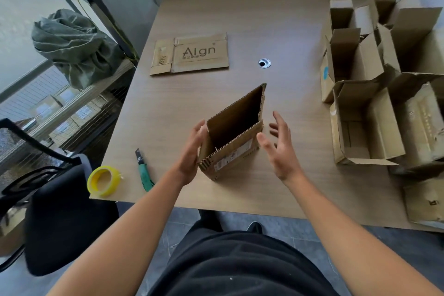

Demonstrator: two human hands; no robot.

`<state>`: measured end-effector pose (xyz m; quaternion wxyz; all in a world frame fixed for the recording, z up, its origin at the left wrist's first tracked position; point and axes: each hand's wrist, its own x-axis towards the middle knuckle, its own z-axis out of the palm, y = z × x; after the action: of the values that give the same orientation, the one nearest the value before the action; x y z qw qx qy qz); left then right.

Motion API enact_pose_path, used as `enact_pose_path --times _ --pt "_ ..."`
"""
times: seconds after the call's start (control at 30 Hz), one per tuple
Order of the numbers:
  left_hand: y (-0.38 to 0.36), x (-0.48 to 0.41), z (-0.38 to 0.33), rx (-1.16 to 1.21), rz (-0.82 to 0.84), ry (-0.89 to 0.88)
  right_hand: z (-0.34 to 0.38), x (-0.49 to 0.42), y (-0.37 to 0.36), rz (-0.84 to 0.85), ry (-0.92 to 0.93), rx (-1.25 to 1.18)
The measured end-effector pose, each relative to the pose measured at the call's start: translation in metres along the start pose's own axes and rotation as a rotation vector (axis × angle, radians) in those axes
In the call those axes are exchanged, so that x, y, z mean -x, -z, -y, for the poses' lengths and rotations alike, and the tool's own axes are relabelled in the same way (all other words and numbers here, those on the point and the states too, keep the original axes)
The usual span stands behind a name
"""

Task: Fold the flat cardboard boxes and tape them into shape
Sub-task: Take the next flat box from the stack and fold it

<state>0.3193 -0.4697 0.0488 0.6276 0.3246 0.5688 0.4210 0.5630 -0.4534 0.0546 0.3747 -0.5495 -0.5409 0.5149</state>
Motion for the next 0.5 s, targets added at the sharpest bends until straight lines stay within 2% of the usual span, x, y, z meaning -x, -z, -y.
enact_pose_path --times 0.13,0.37,0.5 --pt "0.003 0.002 -0.007 -0.093 -0.02 -0.104 0.013 -0.026 0.009 -0.068 0.066 0.022" --pt "-0.013 -0.016 -0.023 -0.131 -0.245 -0.181 0.03 -0.06 -0.001 0.185 0.14 0.132" --pt "-0.017 -0.033 -0.029 -0.318 -0.349 -0.19 0.018 -0.058 0.011 0.278 0.248 0.219"
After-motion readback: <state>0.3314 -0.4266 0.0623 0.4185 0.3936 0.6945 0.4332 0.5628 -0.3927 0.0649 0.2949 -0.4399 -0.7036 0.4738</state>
